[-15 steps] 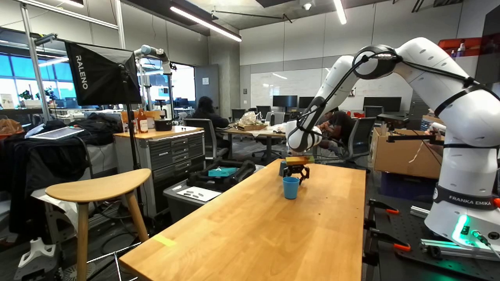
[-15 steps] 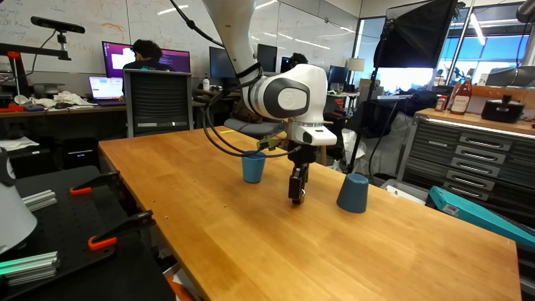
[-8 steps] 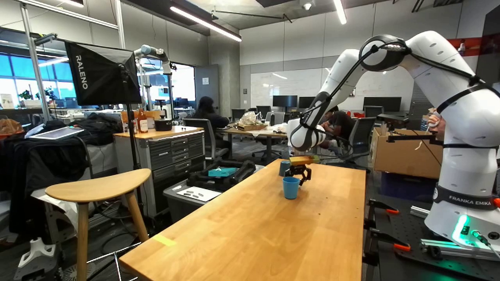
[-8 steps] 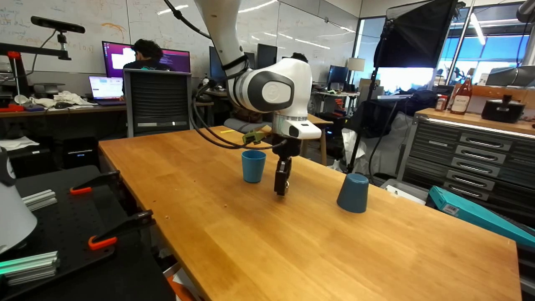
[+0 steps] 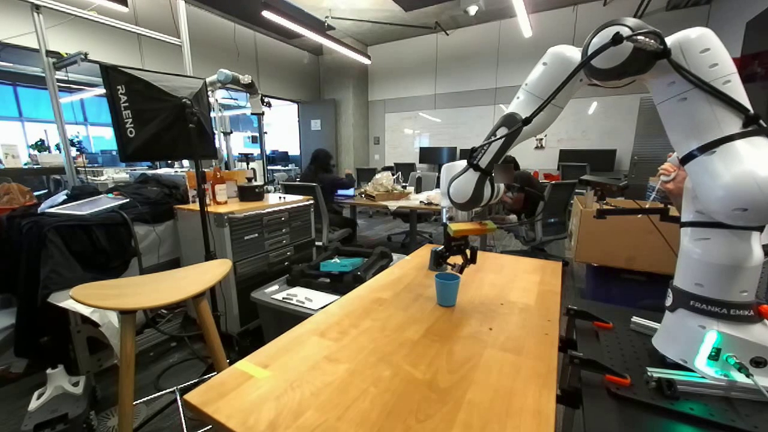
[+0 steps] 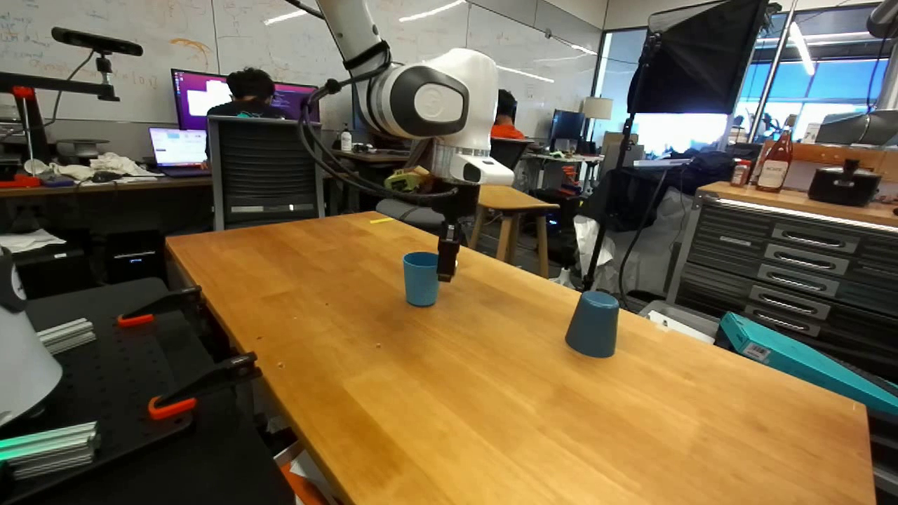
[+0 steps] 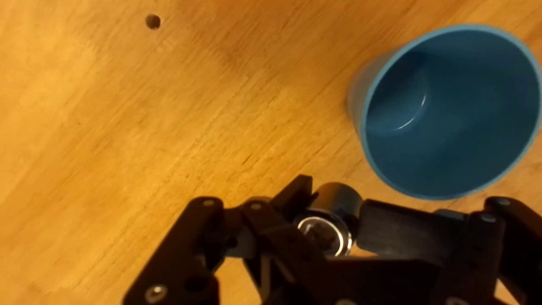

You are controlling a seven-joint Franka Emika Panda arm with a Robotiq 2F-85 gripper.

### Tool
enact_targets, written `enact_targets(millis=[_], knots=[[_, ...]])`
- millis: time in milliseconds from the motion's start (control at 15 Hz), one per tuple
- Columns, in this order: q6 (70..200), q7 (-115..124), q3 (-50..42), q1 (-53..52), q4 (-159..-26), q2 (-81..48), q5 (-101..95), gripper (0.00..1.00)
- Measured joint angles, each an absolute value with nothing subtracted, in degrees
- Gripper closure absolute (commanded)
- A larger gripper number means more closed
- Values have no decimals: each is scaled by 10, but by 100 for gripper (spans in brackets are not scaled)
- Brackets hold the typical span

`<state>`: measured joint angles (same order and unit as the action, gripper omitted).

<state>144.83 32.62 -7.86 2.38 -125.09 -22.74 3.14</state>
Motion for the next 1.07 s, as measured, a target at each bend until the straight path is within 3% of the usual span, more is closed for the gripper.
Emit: enact_targets(millis=[467, 1067], knots=[[1396, 306, -73, 19, -1266, -166, 34, 91], [1397, 287, -47, 18, -1245, -211, 79, 88]])
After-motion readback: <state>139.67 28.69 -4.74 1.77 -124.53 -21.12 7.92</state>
